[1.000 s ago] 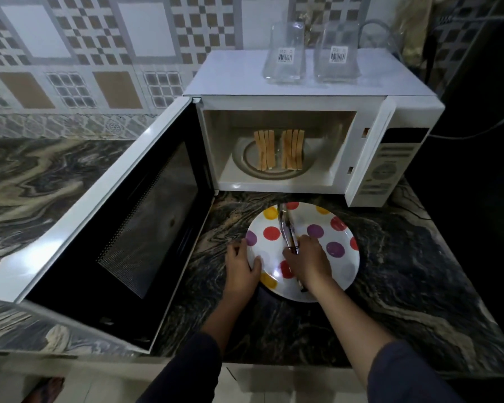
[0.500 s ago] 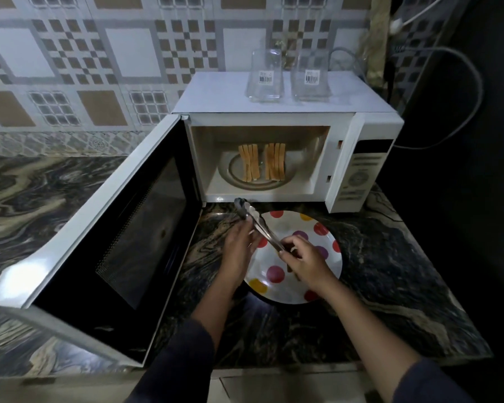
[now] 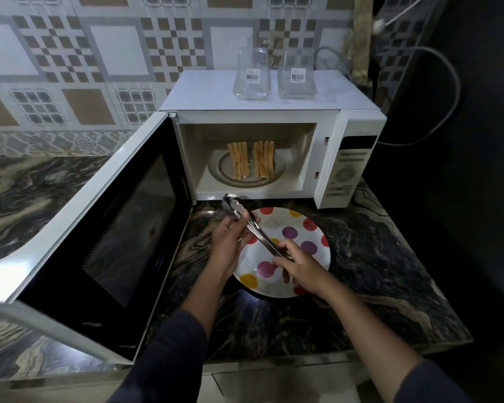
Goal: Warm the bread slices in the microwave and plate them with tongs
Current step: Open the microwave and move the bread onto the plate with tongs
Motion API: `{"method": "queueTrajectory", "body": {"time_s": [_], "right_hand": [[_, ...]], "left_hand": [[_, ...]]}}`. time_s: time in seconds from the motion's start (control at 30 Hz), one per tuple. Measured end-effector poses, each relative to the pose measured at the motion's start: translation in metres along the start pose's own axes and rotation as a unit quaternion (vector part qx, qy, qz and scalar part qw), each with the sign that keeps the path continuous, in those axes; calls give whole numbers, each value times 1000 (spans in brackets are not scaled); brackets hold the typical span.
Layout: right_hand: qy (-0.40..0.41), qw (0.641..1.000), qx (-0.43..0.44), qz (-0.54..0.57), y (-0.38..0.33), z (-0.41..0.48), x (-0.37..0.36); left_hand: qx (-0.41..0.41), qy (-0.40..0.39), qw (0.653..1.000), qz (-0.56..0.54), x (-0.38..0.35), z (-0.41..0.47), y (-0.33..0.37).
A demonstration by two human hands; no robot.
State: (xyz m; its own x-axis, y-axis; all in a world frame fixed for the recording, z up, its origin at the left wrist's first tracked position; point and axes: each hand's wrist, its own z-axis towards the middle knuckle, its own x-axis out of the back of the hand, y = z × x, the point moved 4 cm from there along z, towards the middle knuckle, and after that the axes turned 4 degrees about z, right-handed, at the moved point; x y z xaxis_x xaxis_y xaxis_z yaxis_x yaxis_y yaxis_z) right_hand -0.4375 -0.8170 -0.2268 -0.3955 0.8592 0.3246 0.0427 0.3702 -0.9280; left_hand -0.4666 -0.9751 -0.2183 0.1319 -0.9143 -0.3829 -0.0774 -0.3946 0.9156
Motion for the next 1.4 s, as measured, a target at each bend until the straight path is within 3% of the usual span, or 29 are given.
{"method": "queueTrajectory", "body": {"time_s": [0.37,0.53,0.6,0.67,0.73,0.97,1.13,1.4], "right_hand": [[18,1000,-9,-12,3,2,-7],[78,991,-20,-105,11,13,1],[134,985,-39,-104,13,18,7],[188,974,-48,-121,12,23,15],[220,965,-51,-135,9,33,21],[289,938,-88,-168,-14,88,34],[308,925,-116,-192,-27,109,39],[269,946,-10,-180,-18,96,10]], "left_hand": [[36,-37,998,32,11,9,-12],[-20,87,977,194,31,12,-22],[-54,142,947,285,54,16,-27],[-86,170,892,409,78,17,-32],[-108,159,840,507,93,22,-35],[-111,83,711,689,92,46,-45],[-107,101,700,698,94,50,-46],[-104,103,716,682,95,48,-44]]}}
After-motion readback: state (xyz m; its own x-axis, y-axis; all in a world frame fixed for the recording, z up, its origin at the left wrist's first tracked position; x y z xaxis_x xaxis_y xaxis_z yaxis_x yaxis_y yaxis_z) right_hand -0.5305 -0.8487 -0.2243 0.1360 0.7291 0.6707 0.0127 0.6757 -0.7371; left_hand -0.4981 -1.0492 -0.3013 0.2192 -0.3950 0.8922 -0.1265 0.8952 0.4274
